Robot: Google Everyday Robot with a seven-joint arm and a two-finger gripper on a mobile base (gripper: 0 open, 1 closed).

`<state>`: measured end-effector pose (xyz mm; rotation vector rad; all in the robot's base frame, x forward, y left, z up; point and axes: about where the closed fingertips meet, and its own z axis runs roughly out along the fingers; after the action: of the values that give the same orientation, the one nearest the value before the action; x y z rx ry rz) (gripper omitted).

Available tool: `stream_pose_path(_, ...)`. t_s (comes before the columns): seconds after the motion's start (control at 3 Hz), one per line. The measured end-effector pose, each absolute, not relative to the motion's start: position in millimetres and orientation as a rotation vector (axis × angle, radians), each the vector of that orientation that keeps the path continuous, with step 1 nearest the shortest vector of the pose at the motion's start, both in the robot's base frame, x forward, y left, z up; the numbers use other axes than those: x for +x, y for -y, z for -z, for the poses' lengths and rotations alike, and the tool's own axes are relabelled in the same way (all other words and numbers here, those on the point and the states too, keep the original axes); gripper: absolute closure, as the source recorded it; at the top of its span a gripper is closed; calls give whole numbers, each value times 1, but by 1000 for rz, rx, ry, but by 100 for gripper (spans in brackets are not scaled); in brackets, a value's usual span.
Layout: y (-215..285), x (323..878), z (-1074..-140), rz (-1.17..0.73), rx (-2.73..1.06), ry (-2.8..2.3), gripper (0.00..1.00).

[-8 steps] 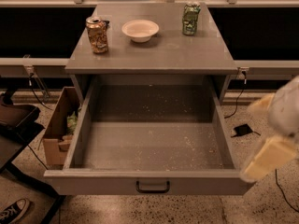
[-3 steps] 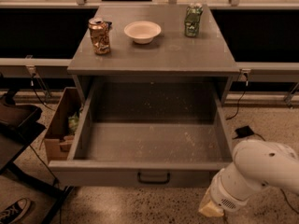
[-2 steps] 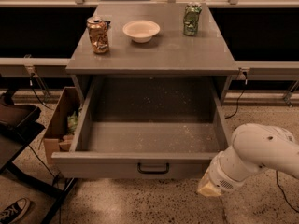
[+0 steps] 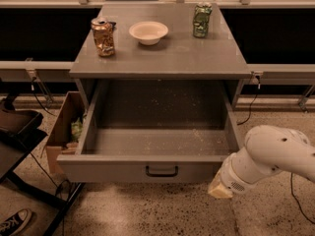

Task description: Close top drawer

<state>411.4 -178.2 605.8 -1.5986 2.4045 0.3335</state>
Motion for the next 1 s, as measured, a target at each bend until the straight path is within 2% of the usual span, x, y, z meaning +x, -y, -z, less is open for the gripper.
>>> stream_pose_path(0.33, 183, 431, -605, -308, -1588, -2384, 100)
stream_pose_path(0.67, 195, 475, -603, -264, -1571, -2342, 100)
stream_pose_path(1.0, 196, 478, -603, -259, -1571, -2338, 100)
